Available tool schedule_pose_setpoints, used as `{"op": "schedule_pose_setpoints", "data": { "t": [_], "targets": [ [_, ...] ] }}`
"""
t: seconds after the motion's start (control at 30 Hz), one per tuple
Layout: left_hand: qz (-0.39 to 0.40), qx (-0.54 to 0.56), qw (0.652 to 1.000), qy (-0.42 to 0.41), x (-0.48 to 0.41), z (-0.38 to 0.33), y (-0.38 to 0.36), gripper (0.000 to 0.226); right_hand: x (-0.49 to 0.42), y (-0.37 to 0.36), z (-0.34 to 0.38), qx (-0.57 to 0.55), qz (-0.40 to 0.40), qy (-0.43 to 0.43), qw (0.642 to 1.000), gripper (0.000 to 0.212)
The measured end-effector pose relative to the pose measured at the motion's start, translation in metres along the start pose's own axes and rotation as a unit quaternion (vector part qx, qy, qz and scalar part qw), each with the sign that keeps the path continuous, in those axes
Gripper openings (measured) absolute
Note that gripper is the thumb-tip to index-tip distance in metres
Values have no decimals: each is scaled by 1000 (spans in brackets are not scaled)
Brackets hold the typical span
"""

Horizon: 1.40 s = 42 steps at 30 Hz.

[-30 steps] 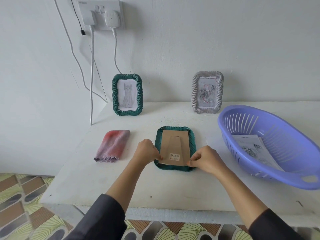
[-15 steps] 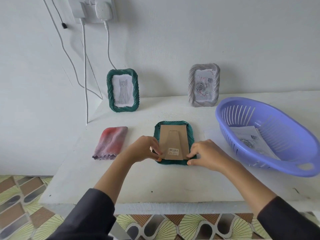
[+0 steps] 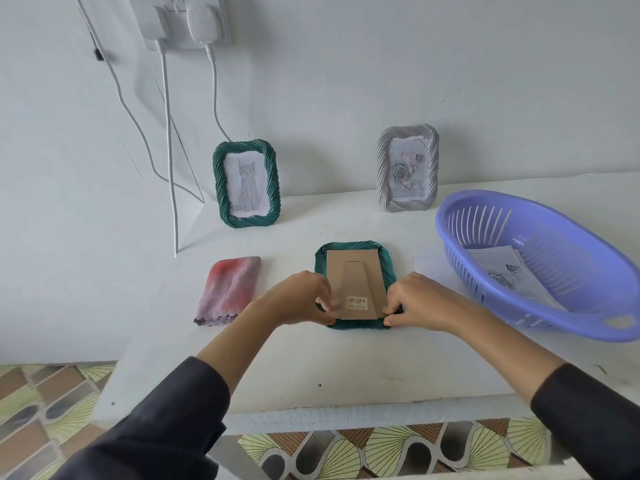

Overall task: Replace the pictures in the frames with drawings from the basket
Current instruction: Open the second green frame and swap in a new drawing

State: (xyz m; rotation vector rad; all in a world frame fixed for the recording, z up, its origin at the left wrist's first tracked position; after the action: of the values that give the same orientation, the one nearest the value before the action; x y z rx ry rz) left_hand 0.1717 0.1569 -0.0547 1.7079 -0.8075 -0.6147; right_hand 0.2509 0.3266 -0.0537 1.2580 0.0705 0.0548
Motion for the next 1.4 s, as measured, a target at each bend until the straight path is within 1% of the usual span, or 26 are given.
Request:
{"op": "schedule_pose_setpoints", "data": {
  "t": [0.17, 0.3, 0.37, 0.43, 0.5, 0.83, 0.93, 1.17, 1.4],
  "targets": [
    [-6, -3, 1000, -14, 2, 0, 0, 24, 3, -3, 1, 4, -22, 14, 1000, 34],
    [12, -8, 1000, -7, -3, 1, 2, 25, 3, -2, 5, 9, -47, 23, 999, 44],
    [21, -11, 1000, -3, -6, 1, 2, 27, 4, -1, 5, 3, -51, 9, 999, 36],
    [25, -7, 1000, 4, -7, 2, 3, 28, 3, -2, 4, 1, -52, -7, 999, 21],
    [21, -3, 1000, 8, -6, 2, 2, 27, 1, -4, 1, -2, -56, -18, 998, 15],
    [-24, 2, 1000, 10, 1, -7, 0, 18, -1, -5, 2, 8, -53, -26, 998, 13],
    [-33, -10, 999, 6, 4, -10, -1, 19, -1, -5, 2, 7, -51, -29, 998, 13],
    [-21, -64, 998, -9, -1, -14, -3, 23, -1, -6, 1, 7, -49, -32, 998, 13],
    [-15, -36, 999, -3, -6, -8, 0, 19, 0, -4, 3, 17, -40, -32, 999, 14]
  ]
}}
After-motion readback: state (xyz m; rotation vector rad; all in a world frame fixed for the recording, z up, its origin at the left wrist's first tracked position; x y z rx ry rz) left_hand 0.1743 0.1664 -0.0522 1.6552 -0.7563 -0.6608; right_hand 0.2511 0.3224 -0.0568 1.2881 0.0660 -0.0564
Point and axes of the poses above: each hand's wrist, its own x-axis away from the middle knuckle, its own y-axis out of the back of the hand, z = x × y, the point moved 4 cm from there along -x, towards the middle knuckle, and after that the axes turned 8 degrees about -z, right-handed, at the moved point
